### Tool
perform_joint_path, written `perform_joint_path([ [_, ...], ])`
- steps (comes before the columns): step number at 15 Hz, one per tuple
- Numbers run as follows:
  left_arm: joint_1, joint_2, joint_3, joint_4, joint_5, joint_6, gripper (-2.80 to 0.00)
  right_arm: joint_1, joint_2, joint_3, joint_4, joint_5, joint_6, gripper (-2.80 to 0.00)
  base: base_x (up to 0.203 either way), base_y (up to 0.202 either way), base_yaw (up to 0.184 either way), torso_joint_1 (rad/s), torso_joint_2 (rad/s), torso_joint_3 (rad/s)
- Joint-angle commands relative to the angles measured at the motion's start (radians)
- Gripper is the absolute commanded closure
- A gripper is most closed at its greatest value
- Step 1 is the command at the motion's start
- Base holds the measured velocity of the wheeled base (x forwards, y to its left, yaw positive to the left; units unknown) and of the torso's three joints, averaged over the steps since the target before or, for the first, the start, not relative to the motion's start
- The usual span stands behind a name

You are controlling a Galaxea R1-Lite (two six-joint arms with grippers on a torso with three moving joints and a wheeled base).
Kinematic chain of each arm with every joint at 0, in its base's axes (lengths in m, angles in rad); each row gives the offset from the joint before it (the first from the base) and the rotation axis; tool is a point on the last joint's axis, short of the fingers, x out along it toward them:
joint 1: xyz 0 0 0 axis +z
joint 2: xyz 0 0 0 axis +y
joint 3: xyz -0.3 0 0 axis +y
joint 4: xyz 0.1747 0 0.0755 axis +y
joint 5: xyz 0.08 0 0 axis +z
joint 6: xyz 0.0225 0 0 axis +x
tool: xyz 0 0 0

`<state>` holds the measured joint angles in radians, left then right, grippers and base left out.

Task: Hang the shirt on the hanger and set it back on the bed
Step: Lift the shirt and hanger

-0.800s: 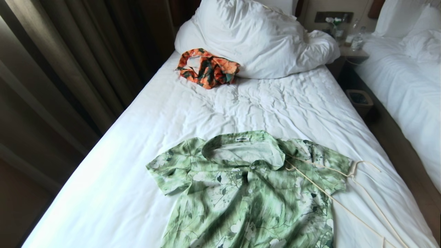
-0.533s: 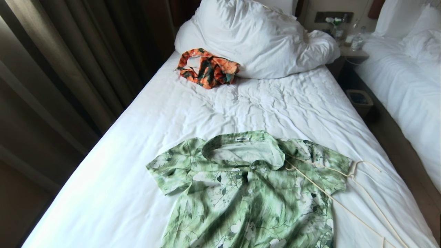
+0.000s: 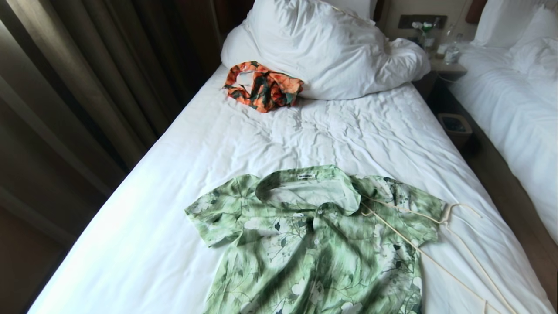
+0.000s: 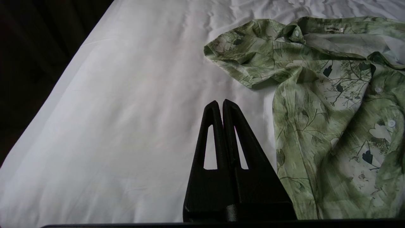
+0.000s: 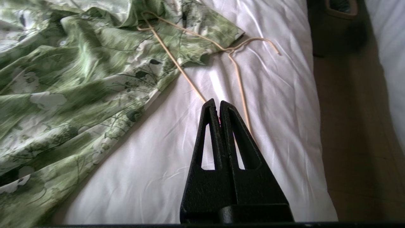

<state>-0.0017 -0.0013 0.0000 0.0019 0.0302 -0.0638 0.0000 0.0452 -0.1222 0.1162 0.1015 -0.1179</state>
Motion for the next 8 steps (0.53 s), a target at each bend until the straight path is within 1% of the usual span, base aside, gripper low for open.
perform_joint_path([
  [1, 0.0, 0.0, 0.002, 0.0, 0.0, -0.001, 0.0, -0.001, 0.136, -0.045, 0.01, 0.048, 0.01, 0.0, 0.0, 0.0, 0.0, 0.0, 0.0, 0.0],
  [2, 0.0, 0.0, 0.002, 0.001, 0.0, -0.001, 0.0, -0.001, 0.206, -0.067, 0.011, 0.073, 0.04, 0.0, 0.0, 0.0, 0.0, 0.0, 0.0, 0.0],
  [4, 0.0, 0.0, 0.002, 0.0, 0.0, -0.001, 0.0, -0.001, 0.371, -0.128, 0.012, 0.117, 0.129, 0.0, 0.0, 0.0, 0.0, 0.0, 0.0, 0.0],
  [8, 0.0, 0.0, 0.002, 0.001, 0.0, -0.001, 0.0, -0.003, 0.759, -0.289, 0.013, 0.15, 0.274, 0.0, 0.0, 0.0, 0.0, 0.0, 0.0, 0.0],
])
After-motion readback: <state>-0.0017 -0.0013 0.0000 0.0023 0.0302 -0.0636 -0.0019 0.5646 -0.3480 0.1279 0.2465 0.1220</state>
